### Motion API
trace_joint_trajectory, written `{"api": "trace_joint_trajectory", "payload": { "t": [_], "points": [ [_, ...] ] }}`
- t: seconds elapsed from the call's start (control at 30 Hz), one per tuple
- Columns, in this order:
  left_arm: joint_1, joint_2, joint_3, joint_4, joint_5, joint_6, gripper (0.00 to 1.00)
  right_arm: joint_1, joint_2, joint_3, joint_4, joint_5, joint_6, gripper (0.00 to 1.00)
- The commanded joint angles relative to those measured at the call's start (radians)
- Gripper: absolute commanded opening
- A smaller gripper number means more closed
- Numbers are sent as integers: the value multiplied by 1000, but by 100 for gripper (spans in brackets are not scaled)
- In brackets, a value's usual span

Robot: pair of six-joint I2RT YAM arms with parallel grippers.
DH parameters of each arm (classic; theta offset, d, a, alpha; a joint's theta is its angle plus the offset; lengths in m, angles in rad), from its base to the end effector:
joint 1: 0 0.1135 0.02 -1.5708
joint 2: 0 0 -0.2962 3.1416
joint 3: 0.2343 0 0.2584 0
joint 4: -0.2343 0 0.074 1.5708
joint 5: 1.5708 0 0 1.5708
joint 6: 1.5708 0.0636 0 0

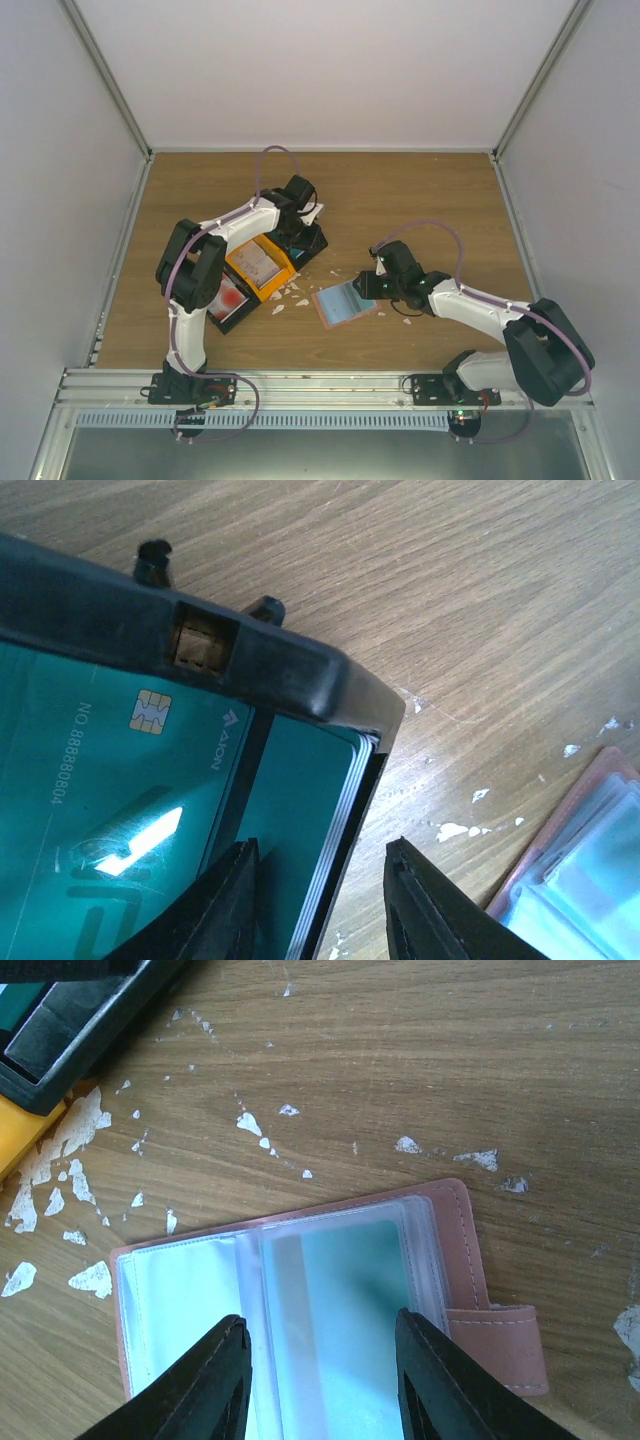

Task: Put the credit cards into the card holder
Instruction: Pick up the credit card from the storage box.

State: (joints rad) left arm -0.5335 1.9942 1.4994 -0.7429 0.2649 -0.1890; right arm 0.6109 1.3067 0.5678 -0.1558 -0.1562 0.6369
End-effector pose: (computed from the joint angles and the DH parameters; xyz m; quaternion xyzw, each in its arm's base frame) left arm 0.3666 -0.2359 0.1890 0.1891 0.9593 -0.1799 0.1077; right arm 0.2028 0.1541 0.1678 -0.0136 0.9408 0.2529 0.2253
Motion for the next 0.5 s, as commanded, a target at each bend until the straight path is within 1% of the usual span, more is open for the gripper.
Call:
{"api": "trace_joint_trajectory", "payload": {
  "t": [0.0, 0.07, 0.23, 0.47],
  "points": [
    [-16, 23, 30, -21, -22, 29, 38, -6, 9, -11, 23, 12, 1, 41],
    [-21, 21, 31, -26, -24, 34, 37, -7, 11, -12, 25, 12, 2, 41],
    [-23, -4, 32, -28, -6, 34, 30, -6, 12, -14, 25, 10, 3, 41],
    [-22, -35, 36, -32, 11, 39, 29, -7, 11, -15, 28, 9, 3, 41]
  ]
}}
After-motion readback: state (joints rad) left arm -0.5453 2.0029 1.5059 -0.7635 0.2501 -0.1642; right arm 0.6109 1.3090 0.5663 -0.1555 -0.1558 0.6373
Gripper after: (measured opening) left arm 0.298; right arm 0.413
